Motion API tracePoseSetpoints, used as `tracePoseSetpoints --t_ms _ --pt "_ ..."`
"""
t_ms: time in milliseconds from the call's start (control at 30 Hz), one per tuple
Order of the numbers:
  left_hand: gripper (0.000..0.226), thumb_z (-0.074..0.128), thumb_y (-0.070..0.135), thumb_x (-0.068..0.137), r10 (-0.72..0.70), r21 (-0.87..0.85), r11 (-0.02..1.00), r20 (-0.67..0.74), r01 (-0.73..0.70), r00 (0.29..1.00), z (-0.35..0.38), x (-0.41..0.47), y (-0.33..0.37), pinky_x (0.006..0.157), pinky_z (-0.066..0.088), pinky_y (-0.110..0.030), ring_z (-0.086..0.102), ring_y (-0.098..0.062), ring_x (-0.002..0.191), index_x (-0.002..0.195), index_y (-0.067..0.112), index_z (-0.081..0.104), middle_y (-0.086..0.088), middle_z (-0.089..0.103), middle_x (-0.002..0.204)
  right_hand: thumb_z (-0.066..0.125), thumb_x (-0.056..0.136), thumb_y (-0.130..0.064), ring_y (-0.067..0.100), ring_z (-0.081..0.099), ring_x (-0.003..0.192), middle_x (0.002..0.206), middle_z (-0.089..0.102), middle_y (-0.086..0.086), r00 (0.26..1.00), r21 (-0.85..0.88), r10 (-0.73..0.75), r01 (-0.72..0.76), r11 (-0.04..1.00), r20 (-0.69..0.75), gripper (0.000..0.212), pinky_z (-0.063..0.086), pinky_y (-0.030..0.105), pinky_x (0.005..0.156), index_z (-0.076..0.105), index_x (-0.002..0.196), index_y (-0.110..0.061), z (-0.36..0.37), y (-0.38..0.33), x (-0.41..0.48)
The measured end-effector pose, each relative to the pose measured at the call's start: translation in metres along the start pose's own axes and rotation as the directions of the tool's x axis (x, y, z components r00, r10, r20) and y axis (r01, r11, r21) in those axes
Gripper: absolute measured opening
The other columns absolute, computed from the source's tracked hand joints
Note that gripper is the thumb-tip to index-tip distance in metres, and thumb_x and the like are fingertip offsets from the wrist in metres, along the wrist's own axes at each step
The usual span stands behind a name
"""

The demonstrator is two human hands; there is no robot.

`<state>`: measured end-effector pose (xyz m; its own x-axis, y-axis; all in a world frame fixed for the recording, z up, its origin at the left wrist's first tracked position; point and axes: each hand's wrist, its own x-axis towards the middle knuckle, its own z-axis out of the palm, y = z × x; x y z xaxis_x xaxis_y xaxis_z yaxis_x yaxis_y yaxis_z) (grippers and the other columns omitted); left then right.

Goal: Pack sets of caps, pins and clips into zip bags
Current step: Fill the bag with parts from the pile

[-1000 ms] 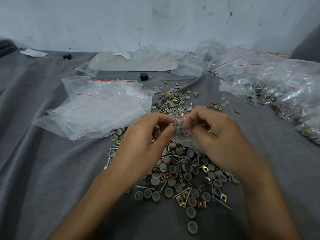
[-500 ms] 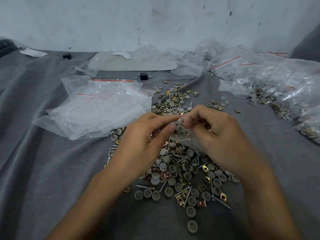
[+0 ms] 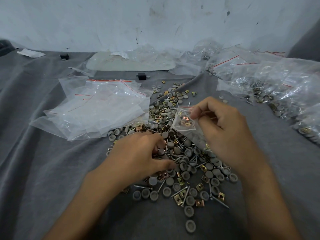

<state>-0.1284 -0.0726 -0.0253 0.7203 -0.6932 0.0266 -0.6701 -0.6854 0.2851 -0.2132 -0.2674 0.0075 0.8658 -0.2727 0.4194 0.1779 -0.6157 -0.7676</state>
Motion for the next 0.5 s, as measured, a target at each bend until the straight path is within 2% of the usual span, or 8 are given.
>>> tracePoseSetpoints --t_ms 100,267,400,500 --pt "0.042 0.063 0.076 0.074 -0.006 -0.018 1.000 0.021 0.006 1.000 -0.0034 0.0014 -0.0037 0.060 0.035 -0.025 0.050 0.003 0.081 0.095 0.040 0.060 0.024 0.055 0.085 0.053 0.094 -0.002 0.005 0.039 0.046 0.060 0.055 -0.013 1.000 0.018 -0.007 0.007 1.000 0.010 0.029 0.030 0.013 0.043 0.064 0.085 -0.027 -0.0003 0.0009 -0.0003" --pt "0.028 0.065 0.063 0.083 0.029 -0.064 0.998 0.037 -0.026 0.999 -0.0051 -0.0001 -0.0035 0.066 0.039 -0.026 0.050 0.000 0.084 0.097 0.038 0.062 0.022 0.055 0.090 0.054 0.093 -0.002 0.005 0.037 0.045 0.058 0.054 -0.013 0.999 0.003 -0.014 0.014 1.000 0.033 0.029 0.029 0.014 0.043 0.064 0.084 -0.028 0.0006 0.0023 -0.0006" --pt "0.017 0.064 0.052 0.089 0.044 -0.140 0.989 -0.042 -0.050 0.998 -0.0075 0.0009 -0.0052 0.070 0.038 -0.022 0.053 0.001 0.088 0.102 0.042 0.064 0.024 0.056 0.092 0.054 0.092 -0.003 0.005 0.037 0.045 0.058 0.054 -0.009 0.999 0.002 -0.012 0.012 1.000 0.038 0.028 0.028 0.016 0.043 0.064 0.084 -0.028 0.0003 0.0026 -0.0011" --pt "0.021 0.064 0.048 0.092 0.037 -0.208 0.976 -0.118 -0.061 0.992 -0.0087 0.0019 -0.0077 0.074 0.040 -0.020 0.056 0.000 0.091 0.110 0.039 0.070 0.021 0.062 0.099 0.053 0.094 -0.005 0.006 0.037 0.045 0.060 0.056 0.003 0.998 -0.011 -0.011 0.011 1.000 0.056 0.027 0.029 0.018 0.042 0.064 0.085 -0.029 0.0001 0.0016 -0.0013"
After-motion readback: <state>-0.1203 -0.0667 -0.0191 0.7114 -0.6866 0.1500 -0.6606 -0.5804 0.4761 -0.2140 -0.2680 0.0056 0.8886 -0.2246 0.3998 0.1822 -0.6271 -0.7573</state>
